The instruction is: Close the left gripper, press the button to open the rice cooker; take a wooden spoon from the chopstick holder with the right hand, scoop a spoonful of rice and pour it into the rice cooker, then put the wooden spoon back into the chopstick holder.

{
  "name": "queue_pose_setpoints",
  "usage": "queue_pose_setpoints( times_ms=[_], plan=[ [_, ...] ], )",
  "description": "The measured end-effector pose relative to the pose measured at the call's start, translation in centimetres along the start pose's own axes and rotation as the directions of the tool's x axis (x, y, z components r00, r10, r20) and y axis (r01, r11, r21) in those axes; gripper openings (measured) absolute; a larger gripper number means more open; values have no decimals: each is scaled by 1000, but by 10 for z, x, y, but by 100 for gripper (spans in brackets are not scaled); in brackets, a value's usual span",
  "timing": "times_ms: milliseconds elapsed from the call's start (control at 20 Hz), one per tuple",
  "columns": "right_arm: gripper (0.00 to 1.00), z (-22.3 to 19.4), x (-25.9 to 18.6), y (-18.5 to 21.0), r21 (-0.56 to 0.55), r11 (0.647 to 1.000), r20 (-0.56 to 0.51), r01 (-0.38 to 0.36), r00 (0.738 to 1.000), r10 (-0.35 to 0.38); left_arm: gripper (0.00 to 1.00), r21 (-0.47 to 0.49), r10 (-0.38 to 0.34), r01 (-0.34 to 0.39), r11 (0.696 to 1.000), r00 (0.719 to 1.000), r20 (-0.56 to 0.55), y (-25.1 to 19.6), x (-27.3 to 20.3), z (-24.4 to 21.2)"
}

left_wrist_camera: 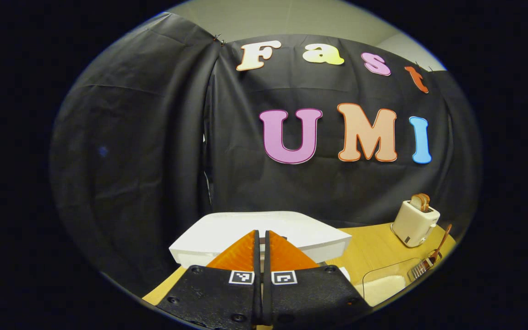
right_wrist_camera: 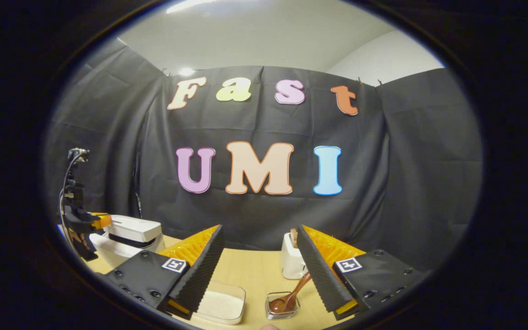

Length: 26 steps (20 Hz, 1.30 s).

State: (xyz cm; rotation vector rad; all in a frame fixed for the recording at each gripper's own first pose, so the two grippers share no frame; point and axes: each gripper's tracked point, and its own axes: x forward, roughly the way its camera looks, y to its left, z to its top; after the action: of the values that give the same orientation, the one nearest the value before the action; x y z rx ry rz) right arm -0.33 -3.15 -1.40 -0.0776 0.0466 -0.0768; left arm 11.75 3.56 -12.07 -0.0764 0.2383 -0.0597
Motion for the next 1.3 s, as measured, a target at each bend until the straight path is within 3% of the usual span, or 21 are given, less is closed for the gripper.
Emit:
queue_pose_setpoints(
  times_ms=[200, 350, 500, 600, 800, 1050, 1300],
  plan=[
    [97, -4, 3, -8, 4, 1000, -12, 0, 1000, 0, 6, 34, -13, 12, 999, 1000, 26, -8, -8, 14],
    [97, -7, 7, -10, 10, 1000, -18, -10, 1000, 10, 13, 4, -27, 26, 1000, 999, 23, -16, -20, 17],
    [97, -14, 11, -15, 17, 1000, -33, -16, 999, 16, 76, -12, -19, 20, 1000, 999, 43, -19, -33, 22],
    [97, -19, 18, -25, 16, 1000, -43, -7, 999, 8, 94, -16, -15, 16, 1000, 998, 57, -23, -44, 27],
    [97, -44, 37, -41, 42, 999, -112, -15, 994, 19, 94, -20, -14, 16, 1000, 996, 91, -32, -66, 38],
    [99, -89, 64, -72, 72, 997, -216, 27, 976, -11, 95, 13, -33, 32, 999, 992, 124, -51, -91, 53],
    [98, -144, 87, -86, 73, 997, -339, 39, 941, -12, 95, 52, -59, 52, 997, 987, 148, -71, -109, 65]
  ],
)
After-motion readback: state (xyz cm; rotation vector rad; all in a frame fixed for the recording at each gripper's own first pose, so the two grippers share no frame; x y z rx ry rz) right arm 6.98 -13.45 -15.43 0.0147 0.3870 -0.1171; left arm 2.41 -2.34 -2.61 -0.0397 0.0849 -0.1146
